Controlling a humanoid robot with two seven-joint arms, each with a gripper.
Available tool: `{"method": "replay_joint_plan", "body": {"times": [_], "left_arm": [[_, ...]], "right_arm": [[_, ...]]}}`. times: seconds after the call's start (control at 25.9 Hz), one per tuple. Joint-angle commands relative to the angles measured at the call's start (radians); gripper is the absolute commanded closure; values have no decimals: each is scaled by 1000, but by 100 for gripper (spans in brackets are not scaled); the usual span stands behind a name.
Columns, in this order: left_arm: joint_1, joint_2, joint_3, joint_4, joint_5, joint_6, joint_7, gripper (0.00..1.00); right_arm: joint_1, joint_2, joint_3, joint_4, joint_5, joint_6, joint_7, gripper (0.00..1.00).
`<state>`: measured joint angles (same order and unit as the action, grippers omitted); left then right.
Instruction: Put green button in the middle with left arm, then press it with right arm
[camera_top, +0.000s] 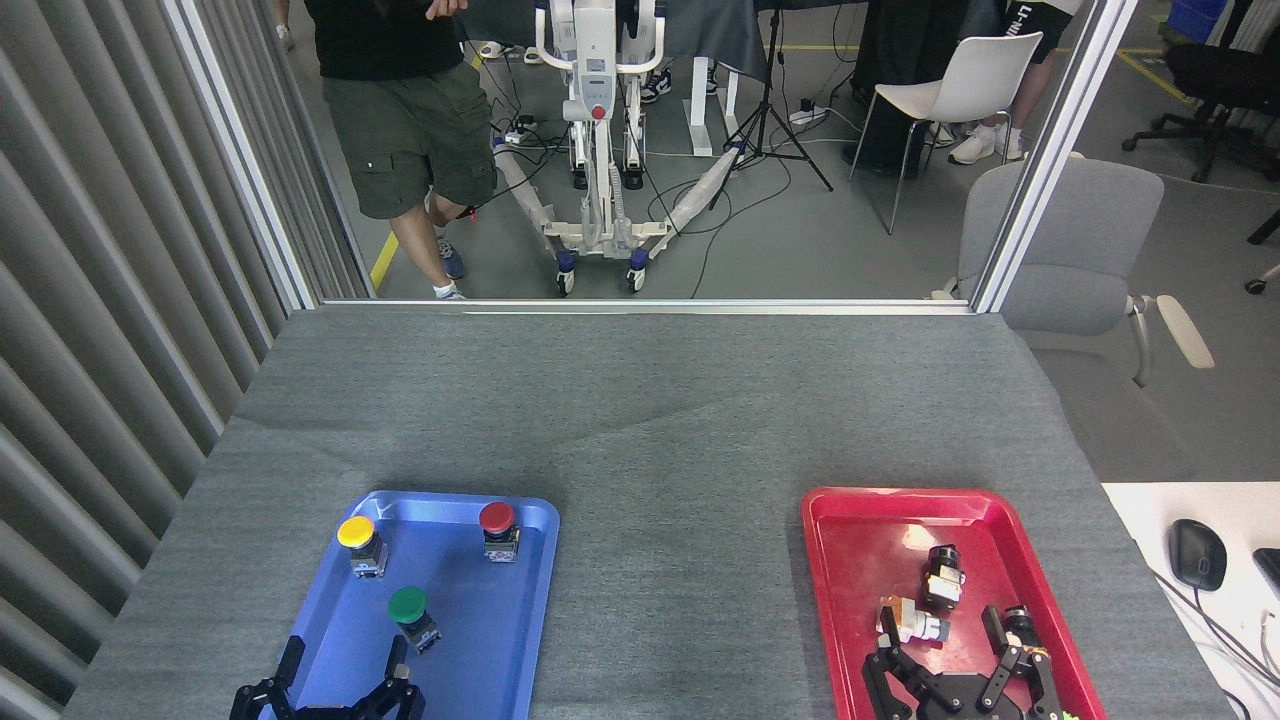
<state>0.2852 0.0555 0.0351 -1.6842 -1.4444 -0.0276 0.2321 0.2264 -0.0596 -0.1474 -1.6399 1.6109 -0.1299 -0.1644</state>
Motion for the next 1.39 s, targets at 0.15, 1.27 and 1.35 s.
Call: {"method": "replay_joint_plan", "body": {"times": [0.15, 1.27, 1.35], "left_arm": [[-20, 1, 0, 17, 22, 8, -40, 0], [-32, 4, -1, 28, 15, -18, -34, 0], [-34, 4, -1, 28, 16, -18, -34, 0]], "right_arm": [[8, 1, -3, 0, -59, 3, -3, 0], [10, 11, 8, 0, -100, -5, 2, 0], [11, 6, 11, -1, -98, -8, 2, 0]]}}
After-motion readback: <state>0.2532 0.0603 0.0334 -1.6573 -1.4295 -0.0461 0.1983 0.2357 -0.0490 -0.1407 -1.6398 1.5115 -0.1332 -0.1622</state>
